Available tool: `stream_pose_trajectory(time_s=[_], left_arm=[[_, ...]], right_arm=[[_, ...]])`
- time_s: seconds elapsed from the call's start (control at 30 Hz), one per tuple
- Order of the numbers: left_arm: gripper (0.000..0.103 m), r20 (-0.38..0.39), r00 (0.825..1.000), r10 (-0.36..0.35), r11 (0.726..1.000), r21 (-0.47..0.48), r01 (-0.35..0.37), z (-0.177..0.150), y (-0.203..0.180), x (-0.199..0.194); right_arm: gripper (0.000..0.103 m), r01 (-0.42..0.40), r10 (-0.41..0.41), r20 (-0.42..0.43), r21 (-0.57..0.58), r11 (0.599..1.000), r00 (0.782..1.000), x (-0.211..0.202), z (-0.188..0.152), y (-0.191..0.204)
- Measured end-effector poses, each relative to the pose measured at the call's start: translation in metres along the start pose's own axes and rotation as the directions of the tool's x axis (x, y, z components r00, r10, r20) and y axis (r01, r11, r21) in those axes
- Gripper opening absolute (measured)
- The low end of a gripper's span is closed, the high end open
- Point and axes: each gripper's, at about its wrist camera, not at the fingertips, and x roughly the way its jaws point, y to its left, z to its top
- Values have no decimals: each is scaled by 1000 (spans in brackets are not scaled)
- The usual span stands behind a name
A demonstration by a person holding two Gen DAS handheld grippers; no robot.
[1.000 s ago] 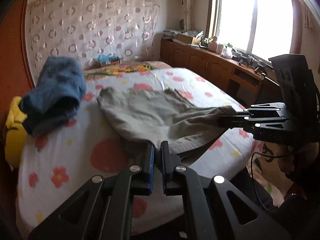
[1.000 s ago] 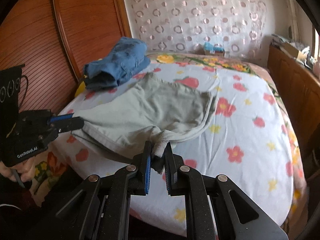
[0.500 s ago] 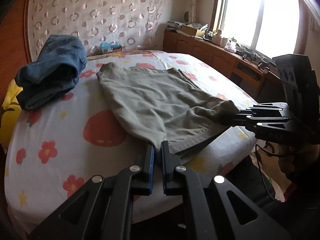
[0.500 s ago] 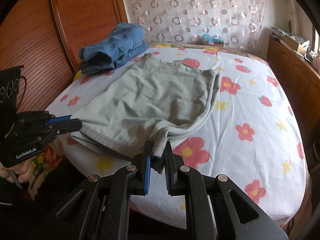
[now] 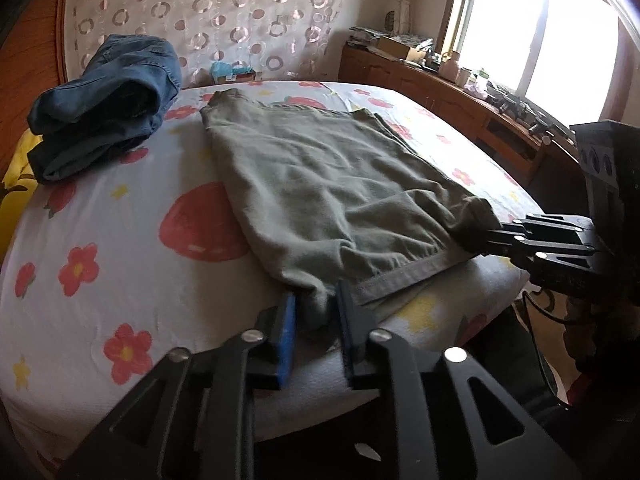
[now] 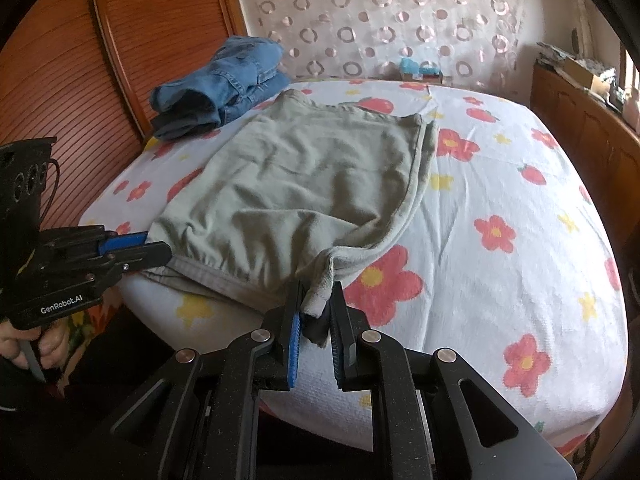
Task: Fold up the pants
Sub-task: 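Carry the hem with both grippers over the pants toward the waistband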
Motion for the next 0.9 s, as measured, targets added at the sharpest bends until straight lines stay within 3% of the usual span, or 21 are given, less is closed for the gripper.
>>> stream_pose_trajectory(time_s=[0.2, 0.6, 0.8, 0.9], left_arm=[[34, 9, 1000, -4, 1000, -15, 4, 0, 3, 0], [35, 33, 999, -10, 1000, -11, 10, -4, 2, -2], [11, 35, 998, -48, 999, -4, 48, -5, -2, -3], [5, 44, 997, -64, 998, -11, 65, -3, -1, -8]], right_arm=[[12, -4, 4, 4, 5, 1000, 1000, 0, 0, -1], [16, -25, 24, 37, 48, 999, 999, -4, -7, -9], [14, -34, 33, 36, 28, 999, 999, -4, -7, -10], [12, -38, 38, 38, 9, 999, 999, -5, -4, -7]])
